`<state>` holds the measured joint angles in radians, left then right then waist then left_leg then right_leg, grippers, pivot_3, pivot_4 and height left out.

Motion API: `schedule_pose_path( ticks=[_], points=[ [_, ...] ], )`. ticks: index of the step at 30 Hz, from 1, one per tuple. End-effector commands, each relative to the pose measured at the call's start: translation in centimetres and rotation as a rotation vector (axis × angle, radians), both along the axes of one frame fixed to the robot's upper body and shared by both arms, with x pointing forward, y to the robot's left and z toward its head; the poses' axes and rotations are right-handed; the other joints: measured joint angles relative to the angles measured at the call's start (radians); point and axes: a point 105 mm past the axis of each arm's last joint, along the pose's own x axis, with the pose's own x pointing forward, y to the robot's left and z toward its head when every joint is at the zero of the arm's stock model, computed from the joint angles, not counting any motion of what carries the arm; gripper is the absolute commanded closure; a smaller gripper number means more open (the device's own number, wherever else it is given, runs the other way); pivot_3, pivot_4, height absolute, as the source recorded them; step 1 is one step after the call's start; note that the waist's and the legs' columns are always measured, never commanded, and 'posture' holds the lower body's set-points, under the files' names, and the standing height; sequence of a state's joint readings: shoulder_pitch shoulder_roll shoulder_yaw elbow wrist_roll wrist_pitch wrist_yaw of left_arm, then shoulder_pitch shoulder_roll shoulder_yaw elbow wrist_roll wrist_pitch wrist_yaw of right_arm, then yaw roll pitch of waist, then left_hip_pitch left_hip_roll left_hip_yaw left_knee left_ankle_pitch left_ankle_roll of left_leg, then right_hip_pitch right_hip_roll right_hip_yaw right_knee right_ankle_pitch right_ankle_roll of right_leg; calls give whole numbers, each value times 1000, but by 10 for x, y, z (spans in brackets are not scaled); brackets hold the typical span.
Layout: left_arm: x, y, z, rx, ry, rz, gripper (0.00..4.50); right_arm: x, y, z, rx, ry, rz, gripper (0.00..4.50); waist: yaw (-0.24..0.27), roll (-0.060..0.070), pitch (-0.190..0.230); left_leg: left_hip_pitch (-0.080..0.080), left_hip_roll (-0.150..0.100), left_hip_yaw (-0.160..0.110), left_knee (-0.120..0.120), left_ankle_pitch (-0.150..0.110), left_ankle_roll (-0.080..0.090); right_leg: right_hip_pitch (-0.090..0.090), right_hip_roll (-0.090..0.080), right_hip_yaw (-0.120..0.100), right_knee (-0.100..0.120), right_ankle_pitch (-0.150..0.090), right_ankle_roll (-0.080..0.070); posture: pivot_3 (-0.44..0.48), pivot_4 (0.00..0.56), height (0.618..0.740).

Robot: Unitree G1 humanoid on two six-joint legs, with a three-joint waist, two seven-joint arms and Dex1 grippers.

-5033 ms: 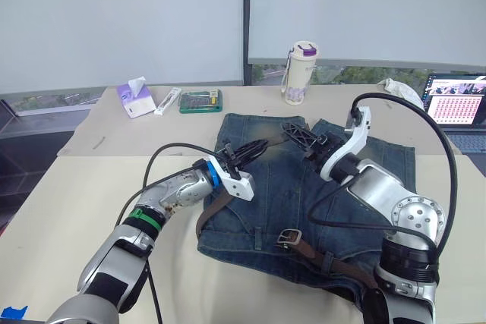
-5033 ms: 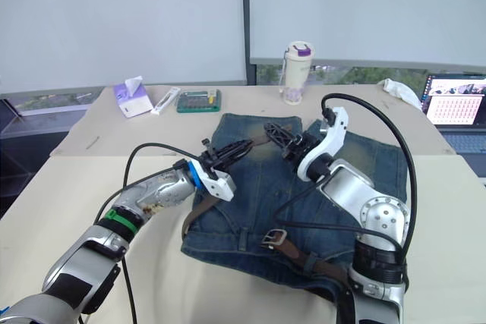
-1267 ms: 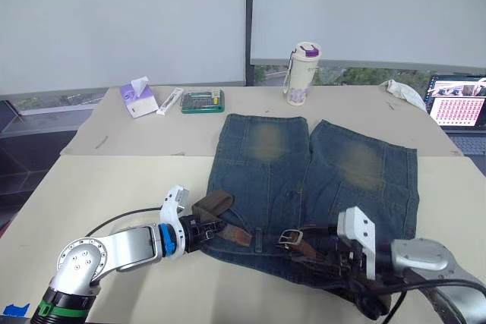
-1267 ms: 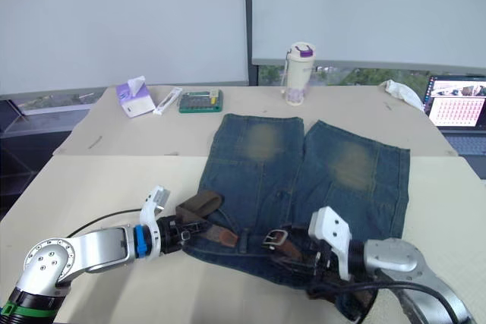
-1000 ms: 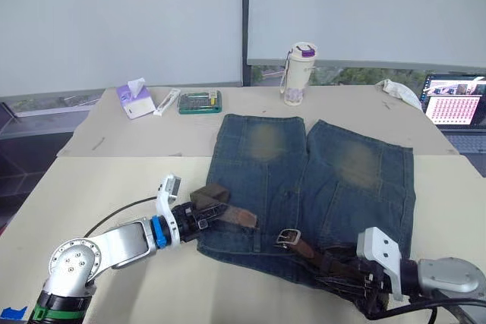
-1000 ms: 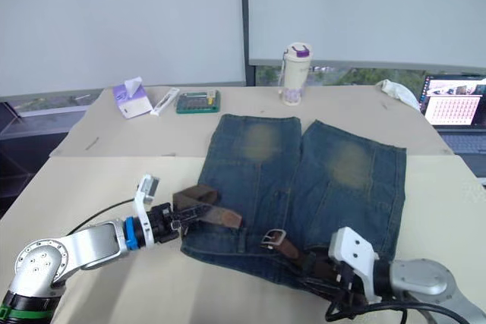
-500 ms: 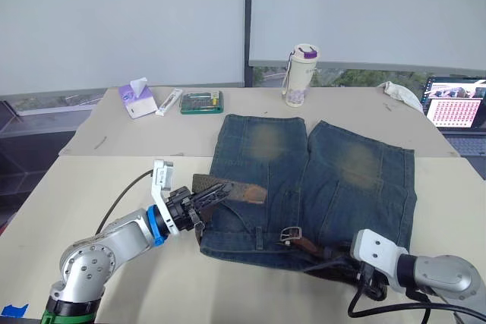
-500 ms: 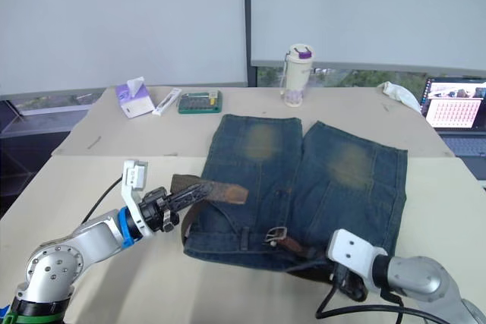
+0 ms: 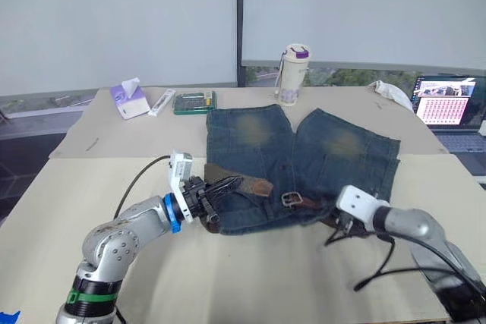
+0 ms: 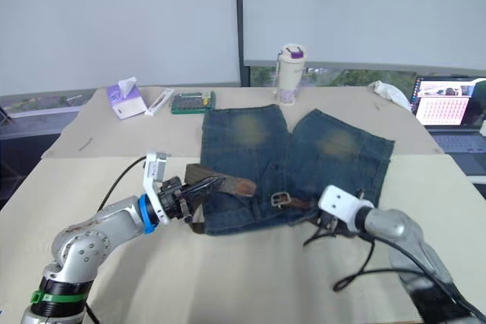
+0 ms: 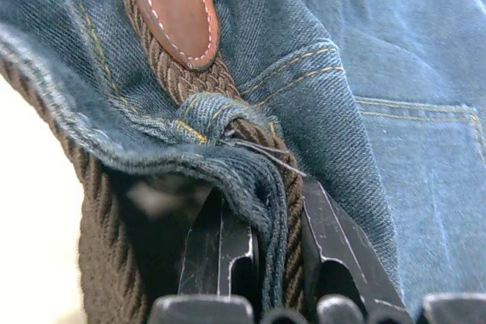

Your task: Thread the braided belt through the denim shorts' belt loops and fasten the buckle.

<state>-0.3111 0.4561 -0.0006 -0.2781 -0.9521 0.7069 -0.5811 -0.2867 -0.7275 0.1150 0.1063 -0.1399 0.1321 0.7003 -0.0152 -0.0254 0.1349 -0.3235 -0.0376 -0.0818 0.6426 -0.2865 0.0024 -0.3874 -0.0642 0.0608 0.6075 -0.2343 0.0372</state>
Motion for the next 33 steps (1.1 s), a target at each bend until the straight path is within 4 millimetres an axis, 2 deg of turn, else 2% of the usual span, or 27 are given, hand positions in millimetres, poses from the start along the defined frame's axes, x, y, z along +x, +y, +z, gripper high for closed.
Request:
schedule_pose_path(
  ticks=[1,2,4,6,10,11,14,18,22,27,33],
  points=[
    [9,3,8,5,-53,34,4500,-2,6,2,68,18,15,4350,1,1,0,0,1,0,0,0,0,0,0,0,1,0,0,0,150,740],
    [11,5,6,8,-46,49,4500,-9,10,6,107,40,47,4350,1,1,0,0,1,-1,0,0,0,0,0,0,1,0,0,0,150,740],
    [12,9,3,14,-27,75,4500,-26,16,10,129,84,131,3324,2,2,0,0,3,-1,-1,-1,1,-1,1,0,1,0,0,0,150,740],
    [12,13,-1,26,-5,99,4500,-43,14,14,139,137,166,2675,4,4,0,0,3,-2,-1,-1,1,-1,1,0,1,0,0,0,150,740],
    [17,24,-15,37,106,193,4500,-71,13,37,205,164,221,1315,6,6,1,0,2,-2,-1,-2,2,-1,-1,0,2,-1,1,0,150,740],
    [17,25,-17,40,133,208,4500,-77,14,41,217,171,237,898,6,6,1,0,2,-2,-1,-2,2,-1,-2,0,2,-1,1,0,150,740],
    [16,23,-31,61,266,217,4500,-91,20,58,273,155,292,31,6,6,2,0,2,-2,-1,-2,2,-1,-2,0,2,-2,4,0,150,740],
    [23,22,-45,56,410,283,4500,-95,33,72,358,117,327,31,6,5,2,0,1,-2,-1,-2,2,-1,-2,0,3,-2,4,0,150,740],
    [27,15,-53,16,533,327,4500,-97,49,77,429,80,361,31,8,5,2,0,1,-3,-1,-2,2,-1,-2,0,3,-2,4,0,150,740],
    [29,8,-60,1,620,371,4500,-99,53,68,409,94,354,31,18,4,3,0,-1,-3,-1,-2,1,-1,-4,0,3,-2,4,0,150,740],
    [21,-14,-73,-19,729,361,4500,-97,59,58,385,97,343,31,28,3,4,0,-3,-3,-1,-2,0,-1,-6,0,2,-2,4,0,150,740]
  ],
)
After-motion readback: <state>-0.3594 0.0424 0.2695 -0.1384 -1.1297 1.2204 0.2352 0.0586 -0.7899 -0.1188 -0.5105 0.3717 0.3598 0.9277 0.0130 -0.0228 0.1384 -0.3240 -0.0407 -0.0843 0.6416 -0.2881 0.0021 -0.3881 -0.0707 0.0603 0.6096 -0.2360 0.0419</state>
